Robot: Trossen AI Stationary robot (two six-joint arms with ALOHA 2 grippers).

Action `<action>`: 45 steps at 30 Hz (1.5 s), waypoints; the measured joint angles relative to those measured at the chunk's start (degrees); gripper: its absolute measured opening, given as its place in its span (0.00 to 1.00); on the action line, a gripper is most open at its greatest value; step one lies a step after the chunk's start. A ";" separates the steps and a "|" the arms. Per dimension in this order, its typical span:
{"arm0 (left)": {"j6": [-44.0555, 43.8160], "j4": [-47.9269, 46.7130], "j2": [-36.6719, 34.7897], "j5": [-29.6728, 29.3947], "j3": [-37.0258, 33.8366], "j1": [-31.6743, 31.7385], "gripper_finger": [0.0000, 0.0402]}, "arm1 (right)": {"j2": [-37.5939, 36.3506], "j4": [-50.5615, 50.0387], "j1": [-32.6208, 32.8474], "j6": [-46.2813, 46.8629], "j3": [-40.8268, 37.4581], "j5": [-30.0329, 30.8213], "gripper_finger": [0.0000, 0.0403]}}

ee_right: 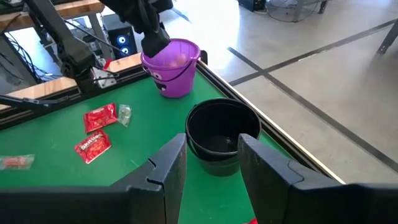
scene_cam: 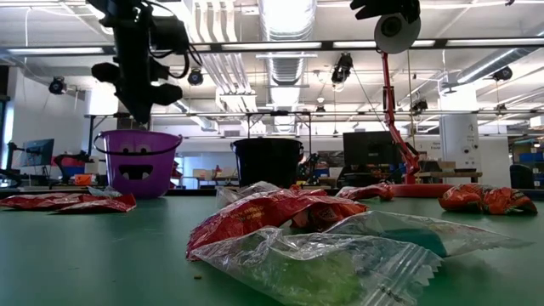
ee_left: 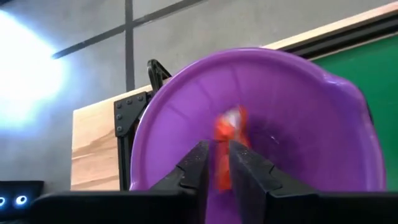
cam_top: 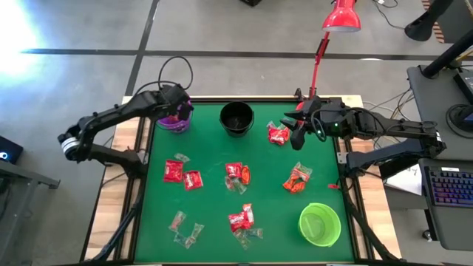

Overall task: Sort candy
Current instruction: Put the orange chocolate bar into the purple bucket

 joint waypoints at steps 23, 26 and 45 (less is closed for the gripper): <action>19.05 -1.99 -9.35 28.53 -0.02 -5.65 0.19 | -3.73 -21.14 0.00 13.49 0.00 -1.07 0.34; 22.41 -2.01 -11.44 34.76 -0.02 -6.80 0.19 | -2.54 -24.72 0.02 20.50 0.00 -3.91 0.34; 34.52 -8.56 -19.34 49.45 -0.04 -12.29 0.19 | 11.69 -36.62 3.83 33.22 -2.78 -13.42 0.34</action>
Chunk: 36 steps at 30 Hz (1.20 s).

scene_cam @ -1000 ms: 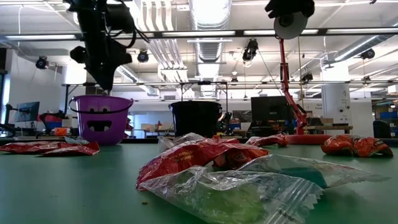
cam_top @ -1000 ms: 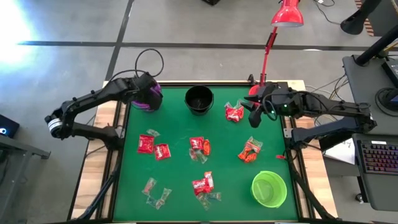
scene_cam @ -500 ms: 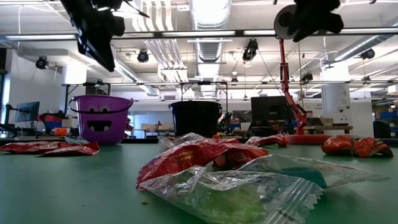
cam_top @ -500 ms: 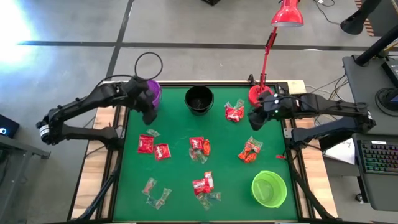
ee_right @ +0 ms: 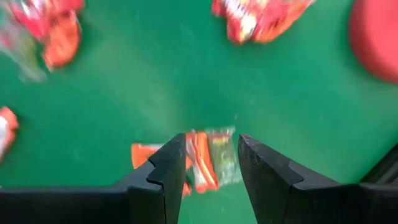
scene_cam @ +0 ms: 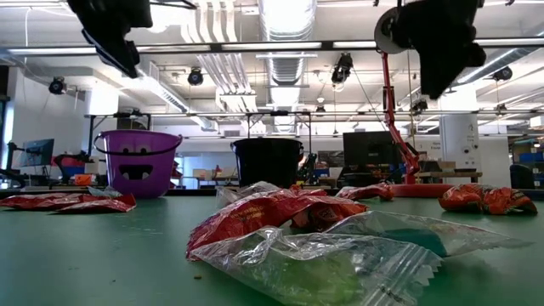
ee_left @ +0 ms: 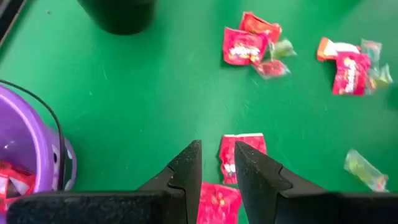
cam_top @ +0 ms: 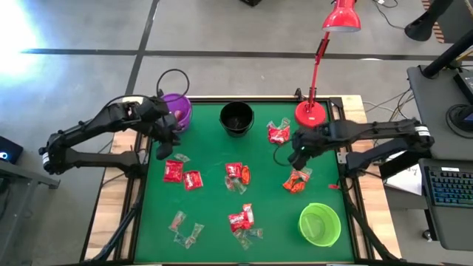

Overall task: Sort candy
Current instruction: Put the orange chocolate bar into the purple bucket

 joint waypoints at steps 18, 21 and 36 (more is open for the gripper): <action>1.66 -1.86 -4.12 -0.03 0.00 -0.05 0.19 | 8.28 1.07 7.65 0.66 -2.81 -0.52 0.34; 2.54 -2.27 -4.06 -0.04 0.00 -0.05 0.19 | 8.53 1.34 8.35 2.06 -3.84 -0.58 0.34; 4.20 -2.40 -3.99 -0.13 0.00 -0.05 0.19 | 8.14 11.27 10.45 7.45 -14.32 -2.01 0.34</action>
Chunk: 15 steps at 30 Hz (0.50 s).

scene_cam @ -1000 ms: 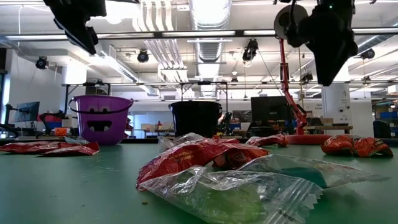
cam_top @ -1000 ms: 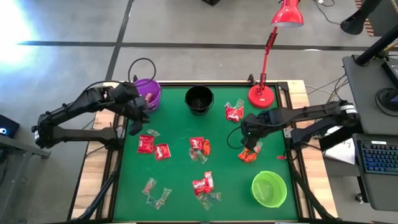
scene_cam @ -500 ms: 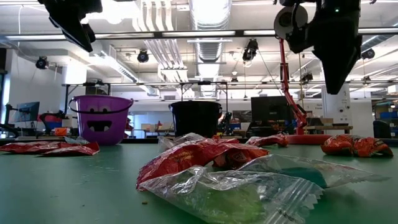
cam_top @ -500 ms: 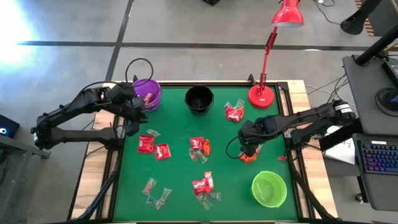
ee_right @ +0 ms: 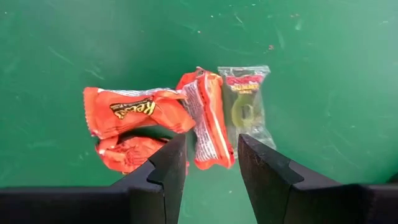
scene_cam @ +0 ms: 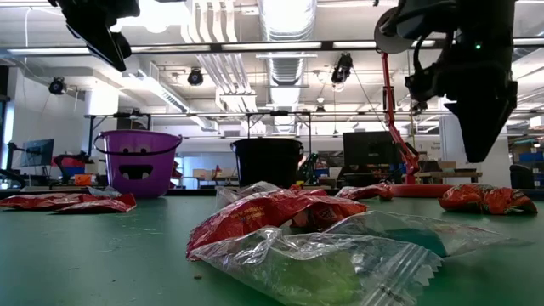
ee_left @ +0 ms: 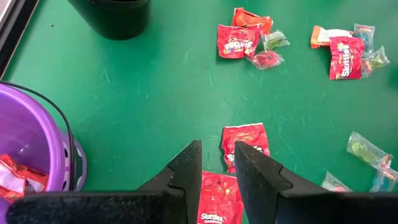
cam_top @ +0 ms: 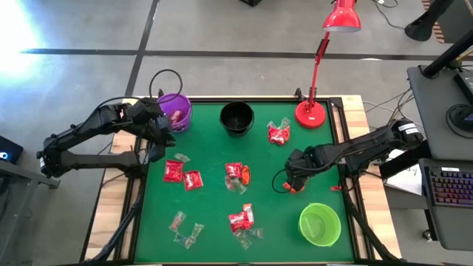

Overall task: Sort candy
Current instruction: Put the orange chocolate bar into the purple bucket

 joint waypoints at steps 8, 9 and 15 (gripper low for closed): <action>0.24 0.54 0.30 -0.06 0.00 0.02 0.19 | -0.23 3.76 0.00 1.37 -2.90 0.02 0.34; 0.24 0.55 0.45 -0.07 0.00 0.02 0.19 | -0.25 3.82 0.00 1.79 -2.95 0.04 0.34; 0.41 0.78 1.74 -0.09 0.00 0.02 0.19 | 0.00 3.81 0.00 1.84 -4.19 0.15 0.34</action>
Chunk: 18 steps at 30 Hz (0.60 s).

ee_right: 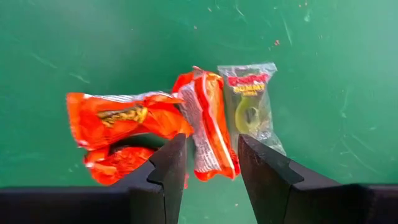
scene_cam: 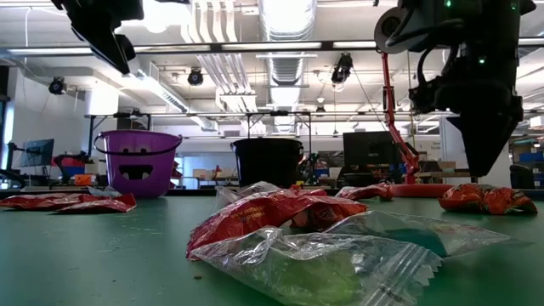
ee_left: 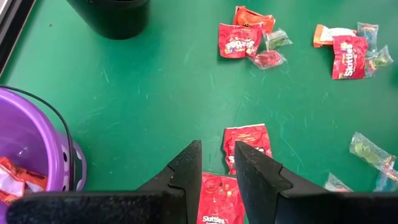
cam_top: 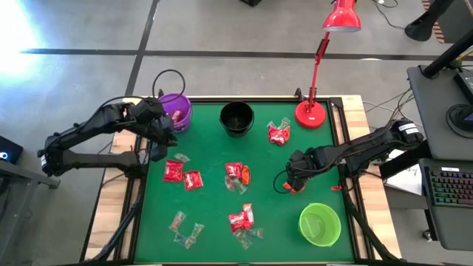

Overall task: Sort candy
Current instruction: Put the orange chocolate bar into the purple bucket

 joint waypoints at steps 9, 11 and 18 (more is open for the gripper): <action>1.53 -0.02 1.56 0.00 0.00 0.00 0.19 | 0.06 2.81 -0.02 0.00 -3.53 0.03 0.34; 1.54 -0.03 1.74 0.00 0.00 0.00 0.19 | 0.06 4.62 -0.02 0.01 -4.77 0.04 0.34; 1.54 -0.09 1.73 0.11 0.00 0.00 0.19 | 0.11 8.11 -0.02 1.41 -7.39 0.04 0.34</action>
